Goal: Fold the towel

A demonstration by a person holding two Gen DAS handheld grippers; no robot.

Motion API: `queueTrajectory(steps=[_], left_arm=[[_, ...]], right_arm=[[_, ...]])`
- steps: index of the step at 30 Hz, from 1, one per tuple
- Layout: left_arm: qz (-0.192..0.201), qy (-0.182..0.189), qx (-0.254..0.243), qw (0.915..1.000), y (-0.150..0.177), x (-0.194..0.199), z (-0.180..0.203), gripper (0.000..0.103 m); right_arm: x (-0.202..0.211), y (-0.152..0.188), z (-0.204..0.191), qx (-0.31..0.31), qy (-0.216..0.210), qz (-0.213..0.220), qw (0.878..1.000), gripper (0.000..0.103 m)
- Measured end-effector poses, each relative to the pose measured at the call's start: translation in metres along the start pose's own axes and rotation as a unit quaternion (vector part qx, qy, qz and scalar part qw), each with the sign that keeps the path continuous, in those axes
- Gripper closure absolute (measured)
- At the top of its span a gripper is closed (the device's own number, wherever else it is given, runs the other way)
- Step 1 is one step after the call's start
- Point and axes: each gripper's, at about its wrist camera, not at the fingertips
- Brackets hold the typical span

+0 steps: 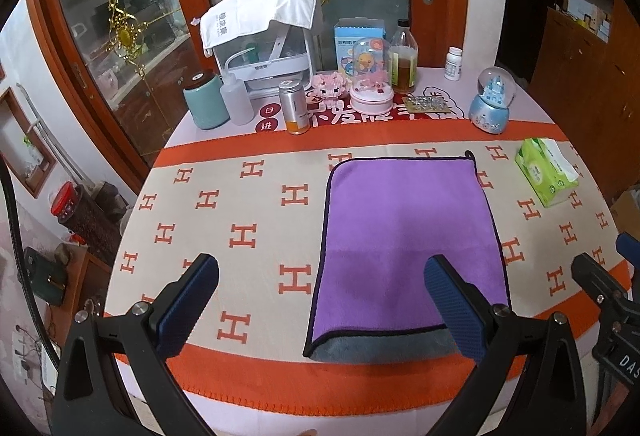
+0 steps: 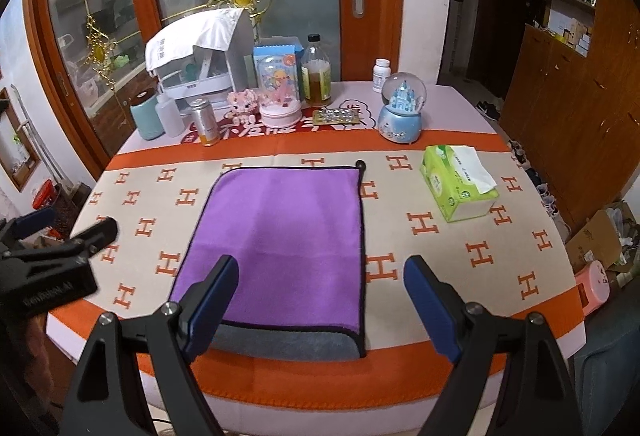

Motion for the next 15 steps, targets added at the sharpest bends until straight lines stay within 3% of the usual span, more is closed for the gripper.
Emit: queueTrajectory(steps=[4,8,11,15], left_arm=[[-0.03,0.023,0.024,0.999,-0.002,-0.024,-0.013,0.001],[-0.044,0.01,0.027,0.9986,0.001,-0.046,-0.024,0.001],[-0.063,0.0,-0.005,0.998,0.008,-0.067,-0.026,0.001],[-0.091,0.033,-0.053,0.9939,0.023,-0.091,-0.026,0.001]], right_arm=[[-0.014,0.002,0.01,0.003,0.001,-0.004,1.0,0.018],[-0.032,0.009,0.021,0.001,-0.001,-0.013,1.0,0.018],[-0.047,0.014,0.029,0.007,-0.007,-0.024,1.0,0.018],[-0.065,0.025,0.036,0.034,-0.026,-0.036,0.998,0.018]])
Point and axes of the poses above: each gripper's, at about its wrist camera, not at the fingertips, and x roughly against the way its jaws point, z to its right, y to its underside, and after that the axes turned 4 degrees about x, right-handed
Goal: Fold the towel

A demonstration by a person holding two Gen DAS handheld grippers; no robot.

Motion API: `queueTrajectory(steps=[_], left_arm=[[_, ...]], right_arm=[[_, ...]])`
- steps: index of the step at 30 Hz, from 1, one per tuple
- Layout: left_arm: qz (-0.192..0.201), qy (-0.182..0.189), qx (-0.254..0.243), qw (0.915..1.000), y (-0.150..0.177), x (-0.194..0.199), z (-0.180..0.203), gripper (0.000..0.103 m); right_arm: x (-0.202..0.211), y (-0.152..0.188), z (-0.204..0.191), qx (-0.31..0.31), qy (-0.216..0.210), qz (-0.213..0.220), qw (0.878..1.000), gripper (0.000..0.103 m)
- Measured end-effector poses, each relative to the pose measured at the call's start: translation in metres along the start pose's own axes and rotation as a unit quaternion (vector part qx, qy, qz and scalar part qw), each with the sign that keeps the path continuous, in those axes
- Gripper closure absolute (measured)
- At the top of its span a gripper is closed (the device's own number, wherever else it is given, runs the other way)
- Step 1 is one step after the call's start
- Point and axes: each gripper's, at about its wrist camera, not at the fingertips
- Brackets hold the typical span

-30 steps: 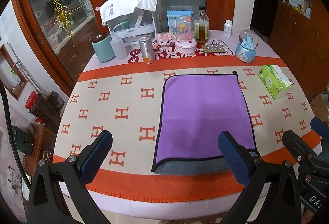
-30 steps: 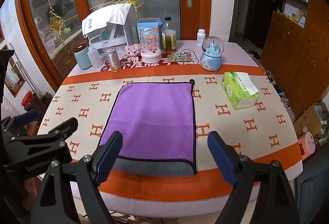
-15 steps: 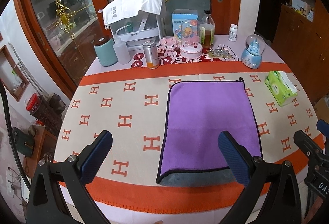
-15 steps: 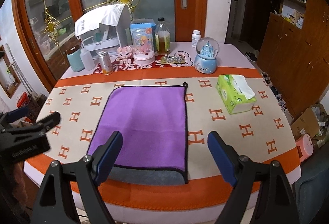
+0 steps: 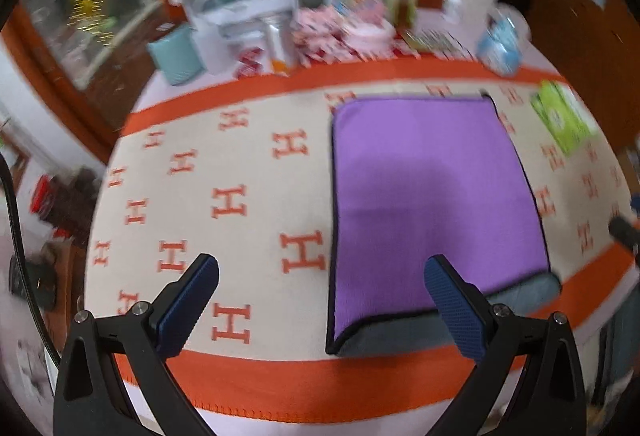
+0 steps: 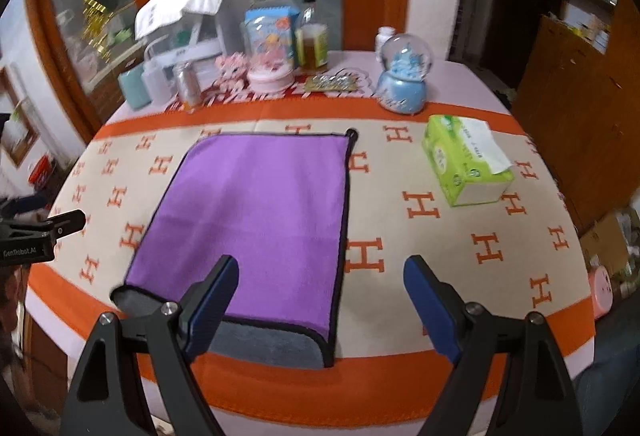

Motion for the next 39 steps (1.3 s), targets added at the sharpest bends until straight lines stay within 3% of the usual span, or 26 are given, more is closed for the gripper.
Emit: queueTrajectory(steps=[3,7,13,21,28,33,39], left_arm=[[-0.025,0.046,-0.047,0.9975,0.012,-0.02,0.002,0.001],[-0.034,0.073,-0.088,0.9928,0.029,-0.044,0.004,0.001],[-0.061,0.14,-0.096,0.9836,0.038,-0.07,-0.007,0.004],[-0.077,0.183,-0.116,0.9731,0.039,-0.08,-0.012,0.009],[-0.097,0.211,-0.141,0.9625,0.04,-0.087,-0.005,0.023],[-0.117,0.23,-0.147,0.9549,0.039,-0.094,-0.003,0.04],[-0.137,0.246,-0.162,0.9456,0.042,-0.099,0.002,0.049]], right_arm=[[-0.014,0.009,0.002,0.034,-0.016,-0.01,0.999,0.021],[-0.037,0.022,0.007,0.068,-0.053,-0.044,0.995,0.03],[-0.069,0.037,0.013,0.085,-0.094,-0.092,0.988,0.042],[-0.095,0.05,0.008,0.115,-0.146,-0.137,0.973,0.053],[-0.104,0.054,0.004,0.117,-0.177,-0.156,0.965,0.059],[-0.11,0.054,0.004,0.116,-0.192,-0.169,0.96,0.074],[-0.113,0.056,0.004,0.125,-0.198,-0.174,0.957,0.077]])
Point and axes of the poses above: each gripper's, at about its wrist camera, not at the fingertips, and x roughly against the way its jaws point, z to its right, y to its underside, and after that the axes turned 4 degrees about x, right-handed
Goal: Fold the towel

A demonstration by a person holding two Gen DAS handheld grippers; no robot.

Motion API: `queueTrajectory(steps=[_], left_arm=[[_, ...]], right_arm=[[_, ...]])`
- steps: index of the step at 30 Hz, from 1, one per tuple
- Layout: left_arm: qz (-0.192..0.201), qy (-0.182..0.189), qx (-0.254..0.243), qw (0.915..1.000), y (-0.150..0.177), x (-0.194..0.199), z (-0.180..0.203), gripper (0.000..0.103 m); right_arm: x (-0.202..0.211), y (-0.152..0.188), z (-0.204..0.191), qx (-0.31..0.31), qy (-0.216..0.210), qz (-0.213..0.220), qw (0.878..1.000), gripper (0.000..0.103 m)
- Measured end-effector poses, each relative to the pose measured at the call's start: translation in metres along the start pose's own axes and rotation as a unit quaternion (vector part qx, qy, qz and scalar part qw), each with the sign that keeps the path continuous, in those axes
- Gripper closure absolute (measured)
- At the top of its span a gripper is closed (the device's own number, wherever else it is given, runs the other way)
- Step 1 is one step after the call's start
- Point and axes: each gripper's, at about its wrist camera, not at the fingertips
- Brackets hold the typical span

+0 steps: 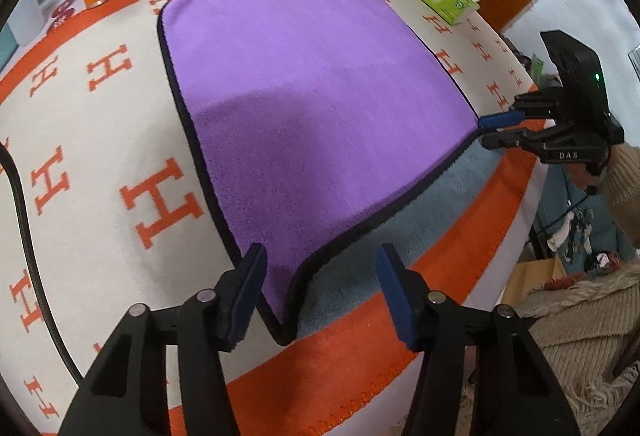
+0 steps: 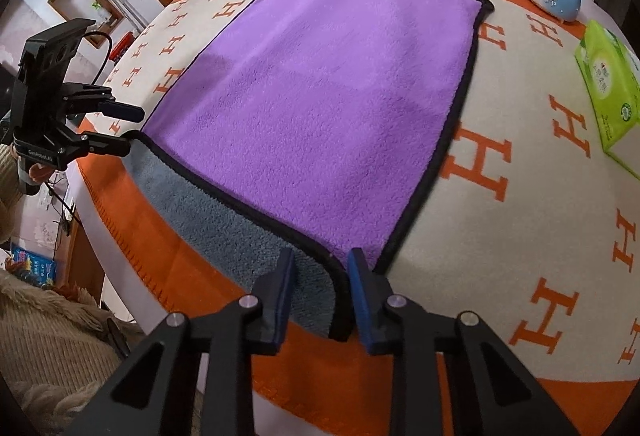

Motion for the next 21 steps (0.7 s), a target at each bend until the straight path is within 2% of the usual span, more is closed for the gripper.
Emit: queueTrajectory(steps=[5,6,9,11,21], left_arm=[[-0.022,0.007,-0.01,0.9997,0.004,-0.008,0.002,0.067],[-0.025,0.005,-0.012,0.9996,0.005,-0.009,0.002,0.069],[-0.029,0.0,-0.017,0.9994,0.009,-0.01,0.003,0.082],[-0.031,-0.007,-0.021,0.9993,0.01,-0.011,0.004,0.09],[-0.028,-0.047,-0.028,0.9981,0.011,-0.011,0.015,0.098]], right_arm=[[-0.002,-0.001,0.001,-0.001,-0.002,-0.002,1.0,0.084],[-0.002,0.0,0.001,0.0,-0.002,-0.002,1.0,0.087],[-0.002,0.001,0.001,0.005,0.004,-0.002,1.0,0.095],[-0.001,0.001,0.001,0.008,0.005,-0.001,1.0,0.096],[0.01,0.003,-0.007,0.025,0.022,0.018,0.999,0.098]])
Point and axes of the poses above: each gripper's, at about its wrist camera, not at the fingertips, and x roughly against the way its jaws point, z to its right, y to its underside, and after that the axes turned 4 degrees about x, right-handed
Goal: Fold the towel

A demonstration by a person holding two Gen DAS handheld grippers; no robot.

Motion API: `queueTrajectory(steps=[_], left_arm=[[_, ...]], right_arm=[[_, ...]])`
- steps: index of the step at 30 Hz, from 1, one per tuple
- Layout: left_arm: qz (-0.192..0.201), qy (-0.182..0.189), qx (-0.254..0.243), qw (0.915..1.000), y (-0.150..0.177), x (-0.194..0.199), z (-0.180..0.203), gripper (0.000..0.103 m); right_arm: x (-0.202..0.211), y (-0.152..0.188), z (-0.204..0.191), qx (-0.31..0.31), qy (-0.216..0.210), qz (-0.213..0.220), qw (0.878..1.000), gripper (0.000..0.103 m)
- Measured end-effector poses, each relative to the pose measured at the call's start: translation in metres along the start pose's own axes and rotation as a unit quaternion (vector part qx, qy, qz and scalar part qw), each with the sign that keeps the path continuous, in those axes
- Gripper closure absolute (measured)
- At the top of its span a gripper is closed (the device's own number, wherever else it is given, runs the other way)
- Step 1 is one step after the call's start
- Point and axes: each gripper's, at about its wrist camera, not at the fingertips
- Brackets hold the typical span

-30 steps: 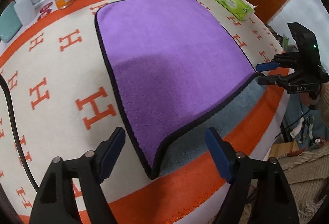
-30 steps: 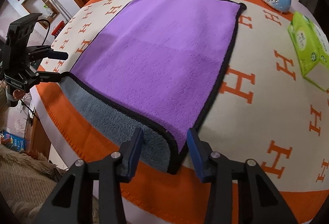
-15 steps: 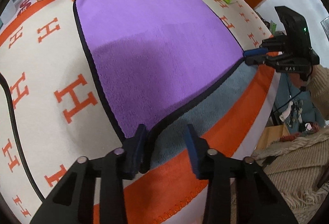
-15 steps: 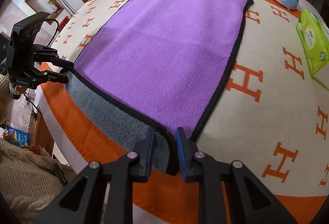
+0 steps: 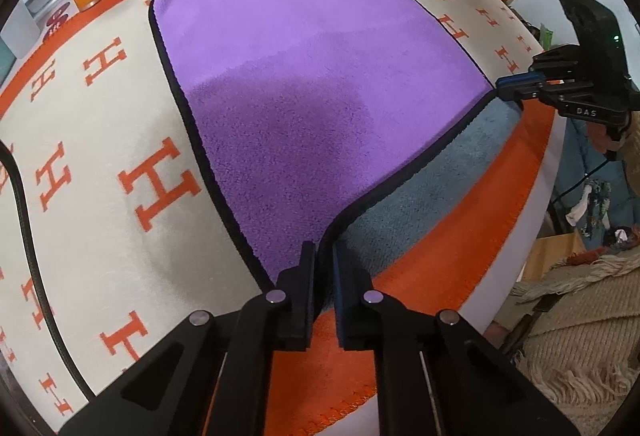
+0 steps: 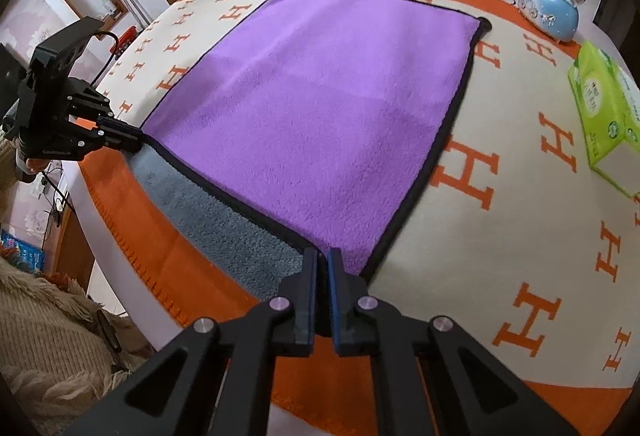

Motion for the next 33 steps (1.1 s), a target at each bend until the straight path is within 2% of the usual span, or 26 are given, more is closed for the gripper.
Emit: queueTrajectory(steps=[5,8,15,16,26,33], left_arm=[[0.018,-0.025,-0.006,0.9995,-0.003,0.009,0.007,0.099],[0.029,-0.027,0.009,0.9992,-0.01,0.017,0.006,0.099],[0.071,-0.063,0.02,0.9953,-0.044,0.037,-0.002,0.099],[0.097,-0.068,0.021,0.9927,-0.048,0.04,-0.008,0.099],[0.147,-0.128,0.063,0.9787,-0.138,0.043,-0.049,0.099],[0.161,-0.154,0.104,0.9693,-0.199,0.023,-0.077,0.099]], right_arm=[[0.011,-0.005,0.0,0.002,0.011,0.02,1.0,0.098],[0.02,-0.011,0.0,0.004,0.023,0.036,0.999,0.099],[0.036,-0.045,0.012,0.016,0.068,0.076,0.995,0.099],[0.037,-0.049,0.014,0.016,0.073,0.079,0.994,0.099],[0.03,-0.13,0.055,0.002,0.155,0.13,0.979,0.099],[0.006,-0.176,0.086,-0.026,0.188,0.138,0.972,0.098]])
Point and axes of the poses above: each gripper's, at about its wrist camera, not at the fingertips, and x roughly against the way its jaws point, z to its right, y to its underside, and after that the axes turned 4 degrees about x, right-handed
